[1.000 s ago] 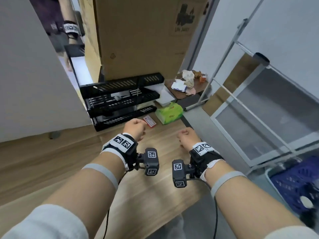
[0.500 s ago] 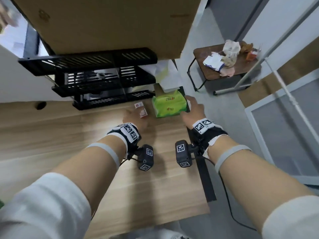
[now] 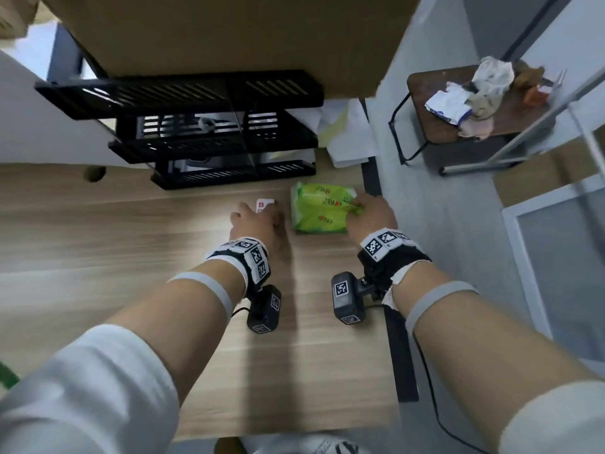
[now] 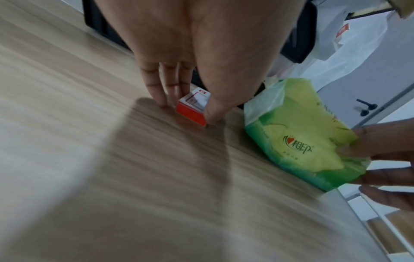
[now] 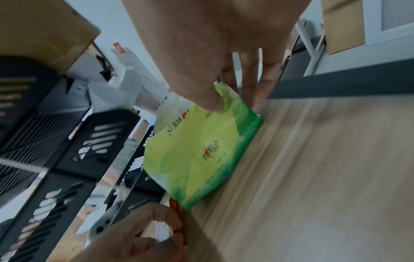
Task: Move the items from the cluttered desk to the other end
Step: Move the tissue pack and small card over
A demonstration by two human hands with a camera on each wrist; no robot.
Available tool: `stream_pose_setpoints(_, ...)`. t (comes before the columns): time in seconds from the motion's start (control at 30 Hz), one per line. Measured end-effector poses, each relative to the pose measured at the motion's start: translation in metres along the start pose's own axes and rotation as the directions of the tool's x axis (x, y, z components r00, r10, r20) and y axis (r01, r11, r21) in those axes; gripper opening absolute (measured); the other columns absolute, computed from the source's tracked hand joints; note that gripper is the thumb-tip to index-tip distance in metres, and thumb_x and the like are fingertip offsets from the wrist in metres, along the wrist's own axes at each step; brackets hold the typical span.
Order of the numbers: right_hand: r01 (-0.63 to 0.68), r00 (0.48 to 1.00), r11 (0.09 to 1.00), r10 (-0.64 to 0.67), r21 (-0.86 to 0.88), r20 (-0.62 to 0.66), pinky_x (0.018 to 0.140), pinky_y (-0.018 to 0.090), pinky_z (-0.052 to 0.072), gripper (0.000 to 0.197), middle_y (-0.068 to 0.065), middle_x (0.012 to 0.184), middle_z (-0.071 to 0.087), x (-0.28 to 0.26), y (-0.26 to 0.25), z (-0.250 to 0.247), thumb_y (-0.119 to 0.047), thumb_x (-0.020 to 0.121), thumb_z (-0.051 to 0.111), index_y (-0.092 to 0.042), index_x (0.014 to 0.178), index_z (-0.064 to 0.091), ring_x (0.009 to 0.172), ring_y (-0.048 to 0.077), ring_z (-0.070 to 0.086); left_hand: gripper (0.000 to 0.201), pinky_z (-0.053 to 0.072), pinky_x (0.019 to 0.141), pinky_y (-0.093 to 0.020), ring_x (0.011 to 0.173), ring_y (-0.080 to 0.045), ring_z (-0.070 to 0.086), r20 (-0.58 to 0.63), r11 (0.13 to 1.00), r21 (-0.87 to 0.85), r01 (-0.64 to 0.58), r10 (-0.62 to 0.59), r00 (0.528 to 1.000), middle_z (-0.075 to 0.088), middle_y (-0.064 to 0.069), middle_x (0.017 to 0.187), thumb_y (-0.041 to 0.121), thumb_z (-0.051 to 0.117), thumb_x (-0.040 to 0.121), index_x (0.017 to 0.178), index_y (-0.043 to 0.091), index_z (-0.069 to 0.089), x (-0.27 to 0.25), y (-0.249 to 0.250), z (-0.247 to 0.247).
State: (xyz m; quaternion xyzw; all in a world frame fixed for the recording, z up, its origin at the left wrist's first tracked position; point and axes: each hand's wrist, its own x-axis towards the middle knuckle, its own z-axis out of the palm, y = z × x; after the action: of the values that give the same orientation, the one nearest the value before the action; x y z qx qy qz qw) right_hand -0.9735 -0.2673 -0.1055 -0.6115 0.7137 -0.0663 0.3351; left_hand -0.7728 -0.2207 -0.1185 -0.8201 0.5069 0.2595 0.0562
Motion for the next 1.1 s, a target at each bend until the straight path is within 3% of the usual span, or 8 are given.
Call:
stream_pose_setpoints(0.17, 0.044, 0.999, 0.999, -0.044, 0.029, 0.014, 0.082, 0.033, 0.052, 0.036, 0.011, 0.119, 0.062, -0.018, -0.030, 0.032, -0.015, 0.083, 0.050, -0.018, 0.115, 0.066, 0.098, 0.034, 0.062, 0.028, 0.048, 0.088, -0.046, 0.107, -0.044, 0.051, -0.003, 0.989, -0.092, 0.112, -0.113, 0.994, 0.041, -0.018, 0.121, 0.030, 0.053, 0.092, 0.120, 0.030, 0.052, -0.007, -0.041, -0.005)
stream_pose_setpoints(0.33, 0.131, 0.991, 0.989, -0.134, 0.063, 0.031, 0.081, 0.028, 0.046, 0.034, 0.013, 0.119, 0.064, -0.049, -0.082, 0.074, -0.013, 0.087, 0.054, -0.016, 0.118, 0.066, 0.100, 0.031, 0.062, 0.021, 0.043, 0.074, -0.031, 0.086, -0.036, 0.061, -0.010, 0.867, -0.470, 0.165, -0.192, 0.981, 0.060, -0.008, 0.105, 0.018, 0.052, 0.086, 0.102, 0.032, 0.053, -0.023, -0.120, -0.018)
stream_pose_setpoints(0.47, 0.207, 0.975, 0.975, -0.212, 0.082, 0.065, 0.071, 0.029, 0.048, 0.026, 0.011, 0.106, 0.069, -0.093, -0.139, 0.116, -0.012, 0.085, 0.056, -0.018, 0.106, 0.070, 0.082, 0.029, 0.063, 0.045, 0.053, 0.077, -0.033, 0.087, -0.033, 0.065, 0.067, 0.671, -0.692, 0.267, -0.309, 0.949, 0.064, -0.010, 0.102, 0.022, 0.050, 0.092, 0.134, 0.034, 0.047, -0.055, -0.209, -0.036)
stream_pose_setpoints(0.53, 0.258, 0.962, 0.963, -0.264, 0.083, 0.070, 0.067, 0.028, 0.046, 0.022, 0.010, 0.092, 0.069, -0.121, -0.173, 0.136, -0.010, 0.083, 0.057, -0.016, 0.097, 0.073, 0.079, 0.031, 0.063, 0.062, 0.058, 0.080, -0.039, 0.091, -0.035, 0.066, 0.111, 0.542, -0.791, 0.283, -0.328, 0.938, 0.065, -0.015, 0.101, 0.010, 0.051, 0.087, 0.144, 0.031, 0.040, -0.074, -0.258, -0.049)
stream_pose_setpoints(0.67, 0.344, 0.934, 0.935, -0.350, 0.082, 0.070, 0.067, 0.024, 0.040, 0.023, 0.010, 0.092, 0.073, -0.185, -0.243, 0.183, -0.009, 0.084, 0.059, -0.013, 0.100, 0.075, 0.078, 0.029, 0.062, 0.067, 0.058, 0.087, -0.055, 0.095, -0.037, 0.063, 0.124, 0.318, -0.915, 0.247, -0.362, 0.924, 0.055, -0.011, 0.094, -0.009, 0.057, 0.082, 0.140, 0.022, 0.044, -0.117, -0.360, -0.077)
stream_pose_setpoints(0.83, 0.437, 0.886, 0.891, -0.450, 0.121, 0.112, 0.060, 0.022, 0.033, 0.021, 0.010, 0.086, 0.069, -0.276, -0.338, 0.264, -0.007, 0.086, 0.059, -0.012, 0.101, 0.073, 0.071, 0.023, 0.054, 0.062, 0.059, 0.086, -0.054, 0.099, -0.038, 0.062, 0.135, 0.048, -0.984, 0.169, -0.414, 0.900, 0.049, -0.014, 0.114, -0.012, 0.059, 0.080, 0.129, 0.026, 0.048, -0.177, -0.501, -0.104)
stream_pose_setpoints(0.93, 0.497, 0.845, 0.856, -0.514, 0.140, 0.148, 0.057, 0.027, 0.031, 0.018, 0.010, 0.080, 0.068, -0.328, -0.397, 0.313, -0.009, 0.085, 0.059, -0.012, 0.096, 0.072, 0.069, 0.026, 0.053, 0.061, 0.056, 0.089, -0.056, 0.086, -0.034, 0.058, 0.094, -0.075, -0.995, 0.066, -0.469, 0.878, 0.050, -0.017, 0.111, -0.005, 0.062, 0.064, 0.115, 0.026, 0.052, -0.208, -0.583, -0.119)
stream_pose_setpoints(1.1, 0.587, 0.766, 0.793, -0.610, 0.166, 0.205, 0.061, 0.027, 0.034, 0.009, 0.008, 0.078, 0.065, -0.390, -0.483, 0.377, -0.012, 0.084, 0.059, -0.018, 0.081, 0.064, 0.071, 0.028, 0.054, 0.046, 0.054, 0.092, -0.058, 0.083, -0.034, 0.060, 0.036, -0.120, -0.992, -0.037, -0.558, 0.829, 0.051, -0.020, 0.110, -0.012, 0.053, 0.083, 0.112, 0.023, 0.050, -0.249, -0.692, -0.147)
